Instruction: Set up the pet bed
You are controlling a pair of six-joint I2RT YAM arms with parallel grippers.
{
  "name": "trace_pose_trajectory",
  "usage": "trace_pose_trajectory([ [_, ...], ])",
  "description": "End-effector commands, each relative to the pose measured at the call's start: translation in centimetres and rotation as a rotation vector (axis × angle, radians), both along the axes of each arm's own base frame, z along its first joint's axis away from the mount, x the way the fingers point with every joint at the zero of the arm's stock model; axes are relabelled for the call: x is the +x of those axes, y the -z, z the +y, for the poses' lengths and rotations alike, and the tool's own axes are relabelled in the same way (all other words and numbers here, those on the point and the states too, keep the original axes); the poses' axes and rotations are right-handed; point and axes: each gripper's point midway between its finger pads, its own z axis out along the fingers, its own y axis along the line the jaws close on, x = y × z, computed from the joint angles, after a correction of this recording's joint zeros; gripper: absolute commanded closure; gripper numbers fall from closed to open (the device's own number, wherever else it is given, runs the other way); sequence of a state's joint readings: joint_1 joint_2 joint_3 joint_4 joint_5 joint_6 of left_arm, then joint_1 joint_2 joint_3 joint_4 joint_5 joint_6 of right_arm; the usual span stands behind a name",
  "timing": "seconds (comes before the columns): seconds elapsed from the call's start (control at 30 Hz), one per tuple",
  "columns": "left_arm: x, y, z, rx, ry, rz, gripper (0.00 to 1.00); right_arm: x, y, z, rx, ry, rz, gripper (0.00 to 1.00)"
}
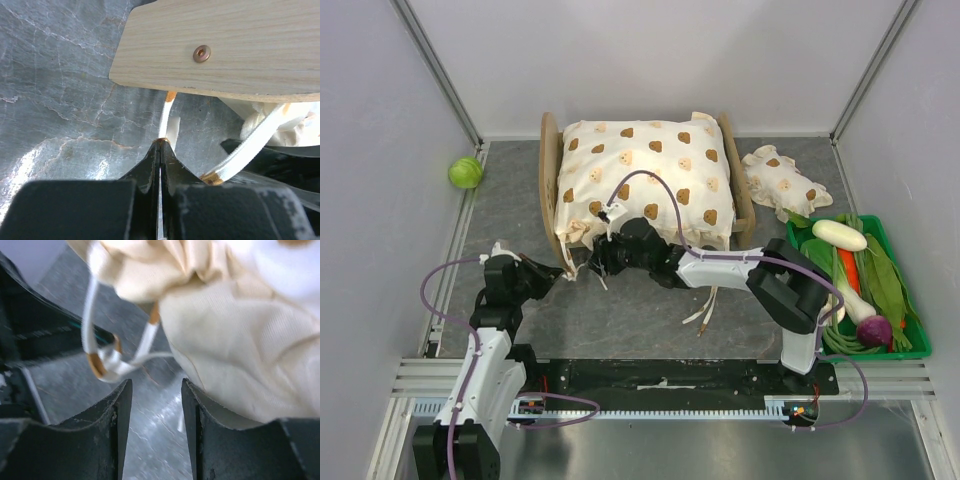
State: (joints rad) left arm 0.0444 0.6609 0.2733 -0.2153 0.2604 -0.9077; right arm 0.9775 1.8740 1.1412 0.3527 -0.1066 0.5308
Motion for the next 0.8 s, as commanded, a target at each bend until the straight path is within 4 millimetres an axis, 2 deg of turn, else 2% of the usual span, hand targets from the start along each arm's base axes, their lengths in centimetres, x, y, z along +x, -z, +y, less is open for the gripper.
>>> trace_pose_trajectory([
  [0.0,1.2,-2.3,0.7,0.035,-0.016,-0.07,0.98,0.3,3.0,-2.6,-0.138,0.02,-0.047,0.5],
  [0.17,1.1,-2.3,0.5,0.031,-0.012,-0.065,0.98,0.6,6.0,-3.2,-0.215,0.025,-0.052,0.5],
  [0.47,1.2,-2.3,0.6,0.03,-0.014,-0.061,0.98,1.4,8.0,-0.8,-0.234,-0.001,-0.082,0.49],
  [0.67,1.3,-2.2,0.5,0.027,-0.012,-0.061,0.98,0.7,9.3,0.8,-0.239,-0.027,-0.075,0.52],
  [0.77,1.3,-2.2,0.5,0.029,-0.011,-0.059,0.98,0.3,9.7,0.8,-0.238,-0.026,-0.063,0.55],
])
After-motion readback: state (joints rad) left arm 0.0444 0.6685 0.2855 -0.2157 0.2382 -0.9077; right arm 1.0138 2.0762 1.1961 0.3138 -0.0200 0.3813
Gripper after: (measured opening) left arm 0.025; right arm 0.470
